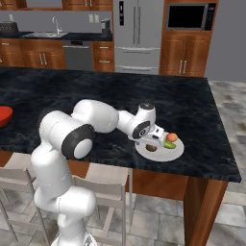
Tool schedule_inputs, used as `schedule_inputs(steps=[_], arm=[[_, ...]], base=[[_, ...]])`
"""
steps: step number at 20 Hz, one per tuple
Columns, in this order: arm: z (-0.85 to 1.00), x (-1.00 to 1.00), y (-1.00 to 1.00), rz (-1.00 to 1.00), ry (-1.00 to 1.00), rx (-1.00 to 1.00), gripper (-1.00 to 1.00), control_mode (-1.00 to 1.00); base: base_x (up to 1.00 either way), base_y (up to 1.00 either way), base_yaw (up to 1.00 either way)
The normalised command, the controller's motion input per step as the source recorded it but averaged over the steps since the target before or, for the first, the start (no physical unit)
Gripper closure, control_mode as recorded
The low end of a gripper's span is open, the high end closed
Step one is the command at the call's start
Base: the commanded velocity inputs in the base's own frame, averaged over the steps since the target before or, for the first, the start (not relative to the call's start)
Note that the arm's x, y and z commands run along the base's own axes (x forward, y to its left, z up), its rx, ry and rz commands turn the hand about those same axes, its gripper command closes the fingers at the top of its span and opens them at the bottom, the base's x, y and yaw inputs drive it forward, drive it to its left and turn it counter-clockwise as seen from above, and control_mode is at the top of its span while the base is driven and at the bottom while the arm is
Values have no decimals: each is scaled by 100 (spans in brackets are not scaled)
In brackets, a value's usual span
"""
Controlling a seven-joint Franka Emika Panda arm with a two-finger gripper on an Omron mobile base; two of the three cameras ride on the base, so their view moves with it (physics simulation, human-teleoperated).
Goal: Take the fruits from the plate on the dining counter and place two fruits in each bowl.
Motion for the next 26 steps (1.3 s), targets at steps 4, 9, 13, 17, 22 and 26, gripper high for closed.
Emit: schedule_inputs(steps=[4, 9, 13, 17, 22, 26], arm=[[-42, 13, -27, 0, -3, 4, -100, -100], [-9, 5, -11, 0, 0, 1, -100, -100], [0, 29, 0, 0, 0, 0, -100, -100], [-1, 28, 0, 0, 2, 0, -100, -100], [-10, 13, 0, 0, 7, 0, -100, -100], [-23, 4, 0, 0, 7, 0, -100, -100]], base=[[0, 0, 0], [0, 0, 0], [0, 0, 0], [0, 0, 0], [0, 0, 0], [0, 0, 0]])
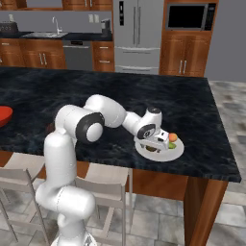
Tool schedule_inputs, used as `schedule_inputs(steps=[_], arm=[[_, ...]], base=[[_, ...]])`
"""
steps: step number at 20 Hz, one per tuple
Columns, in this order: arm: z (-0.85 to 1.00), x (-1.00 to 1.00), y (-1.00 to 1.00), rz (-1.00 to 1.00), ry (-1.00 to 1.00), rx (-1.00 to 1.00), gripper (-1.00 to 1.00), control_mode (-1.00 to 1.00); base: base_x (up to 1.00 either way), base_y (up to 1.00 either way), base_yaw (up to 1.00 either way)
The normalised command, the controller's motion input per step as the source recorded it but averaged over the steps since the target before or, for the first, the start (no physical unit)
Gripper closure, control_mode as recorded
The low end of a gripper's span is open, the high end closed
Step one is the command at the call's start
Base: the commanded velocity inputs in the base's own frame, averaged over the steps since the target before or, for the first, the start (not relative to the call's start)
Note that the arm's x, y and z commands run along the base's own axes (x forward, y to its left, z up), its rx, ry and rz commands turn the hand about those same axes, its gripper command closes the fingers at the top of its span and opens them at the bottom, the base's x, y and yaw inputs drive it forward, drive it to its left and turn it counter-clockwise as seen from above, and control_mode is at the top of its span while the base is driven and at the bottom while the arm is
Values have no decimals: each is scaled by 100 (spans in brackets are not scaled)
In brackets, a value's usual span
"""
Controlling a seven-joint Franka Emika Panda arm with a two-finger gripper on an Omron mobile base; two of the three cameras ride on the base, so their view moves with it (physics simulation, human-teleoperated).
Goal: Take the fruits from the plate on the dining counter and place two fruits in each bowl.
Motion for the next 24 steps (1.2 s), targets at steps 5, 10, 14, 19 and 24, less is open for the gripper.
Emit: schedule_inputs(steps=[5, 10, 14, 19, 24], arm=[[-10, 1, 0, 0, 1, 0, -100, -100], [0, 9, 0, 0, 0, 0, 100, -100], [0, 4, 0, 0, 0, 0, 100, -100], [3, -3, 1, 0, 0, 0, 100, -100], [46, -15, 7, 0, 0, 1, 100, -100]], base=[[0, 0, 0], [0, 0, 0], [0, 0, 0], [0, 0, 0], [0, 0, 0]])
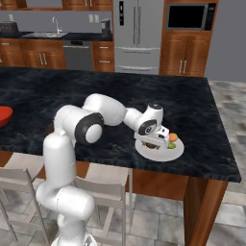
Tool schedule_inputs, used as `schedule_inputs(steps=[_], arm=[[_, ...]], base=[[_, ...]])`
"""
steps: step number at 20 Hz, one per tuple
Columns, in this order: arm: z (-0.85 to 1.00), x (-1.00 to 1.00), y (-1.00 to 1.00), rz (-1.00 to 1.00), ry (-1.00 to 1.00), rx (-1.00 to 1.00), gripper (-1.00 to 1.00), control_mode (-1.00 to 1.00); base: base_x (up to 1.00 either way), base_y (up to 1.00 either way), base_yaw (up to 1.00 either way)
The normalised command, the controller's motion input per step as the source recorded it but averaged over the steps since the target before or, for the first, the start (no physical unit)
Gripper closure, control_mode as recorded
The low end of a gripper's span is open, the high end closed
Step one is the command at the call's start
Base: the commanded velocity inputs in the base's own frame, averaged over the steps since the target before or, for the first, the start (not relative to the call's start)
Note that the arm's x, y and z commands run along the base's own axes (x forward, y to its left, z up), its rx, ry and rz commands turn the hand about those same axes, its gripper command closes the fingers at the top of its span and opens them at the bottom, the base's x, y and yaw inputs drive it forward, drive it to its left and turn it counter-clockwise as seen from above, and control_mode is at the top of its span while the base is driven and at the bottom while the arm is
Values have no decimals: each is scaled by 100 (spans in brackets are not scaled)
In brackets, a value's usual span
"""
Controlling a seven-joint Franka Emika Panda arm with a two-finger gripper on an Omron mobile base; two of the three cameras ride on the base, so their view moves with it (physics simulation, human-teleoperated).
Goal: Take the fruits from the plate on the dining counter and place two fruits in each bowl.
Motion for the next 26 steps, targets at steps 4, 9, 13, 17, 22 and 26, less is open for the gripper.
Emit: schedule_inputs(steps=[4, 9, 13, 17, 22, 26], arm=[[65, -31, 41, 0, 0, 0, 100, -100], [60, -39, 97, 0, 0, 0, 100, -100], [59, -40, 100, 2, 0, 0, 100, -100], [61, -1, 100, 0, -1, 0, 100, -100], [38, 0, 100, 3, 2, -2, 100, -100], [0, 18, 100, 5, 8, -3, 100, -100]], base=[[0, 0, 0], [0, 0, 0], [0, 0, 0], [0, 0, 0], [0, 0, 0], [0, 0, 0]])
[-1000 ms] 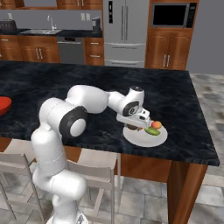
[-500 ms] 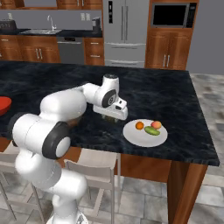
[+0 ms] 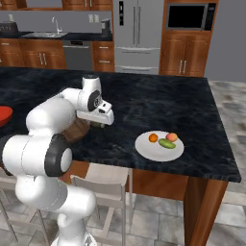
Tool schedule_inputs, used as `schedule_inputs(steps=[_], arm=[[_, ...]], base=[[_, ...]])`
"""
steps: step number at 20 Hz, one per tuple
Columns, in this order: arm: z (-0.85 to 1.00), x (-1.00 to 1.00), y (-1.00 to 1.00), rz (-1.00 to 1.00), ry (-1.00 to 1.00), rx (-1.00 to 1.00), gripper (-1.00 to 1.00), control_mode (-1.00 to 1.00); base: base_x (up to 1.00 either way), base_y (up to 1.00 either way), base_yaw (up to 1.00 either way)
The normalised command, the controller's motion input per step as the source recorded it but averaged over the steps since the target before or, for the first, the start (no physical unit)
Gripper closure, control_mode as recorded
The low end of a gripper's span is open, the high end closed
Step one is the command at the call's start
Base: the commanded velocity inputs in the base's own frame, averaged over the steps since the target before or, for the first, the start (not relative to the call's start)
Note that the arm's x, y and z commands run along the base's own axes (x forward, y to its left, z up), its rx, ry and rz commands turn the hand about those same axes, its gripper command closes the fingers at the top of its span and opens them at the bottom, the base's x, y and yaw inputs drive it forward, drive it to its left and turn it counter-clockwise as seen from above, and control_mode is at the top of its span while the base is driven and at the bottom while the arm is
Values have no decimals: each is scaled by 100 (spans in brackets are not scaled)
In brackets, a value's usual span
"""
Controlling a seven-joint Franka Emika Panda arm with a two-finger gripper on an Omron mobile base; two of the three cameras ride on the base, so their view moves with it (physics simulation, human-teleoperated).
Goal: Take the fruits from the plate on the dining counter and place two fruits in each bowl.
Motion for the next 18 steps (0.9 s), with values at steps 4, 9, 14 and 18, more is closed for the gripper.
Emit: schedule_inputs(steps=[4, 9, 14, 18], arm=[[-10, 16, 100, 5, 7, -1, 100, -100], [-16, 13, 100, 1, 5, -1, 100, -100], [-13, 32, 79, 0, 5, -3, 100, -100], [-33, 47, 21, 0, 1, 0, 100, -100]], base=[[0, 0, 0], [0, 0, 0], [0, 0, 0], [0, 0, 0]])
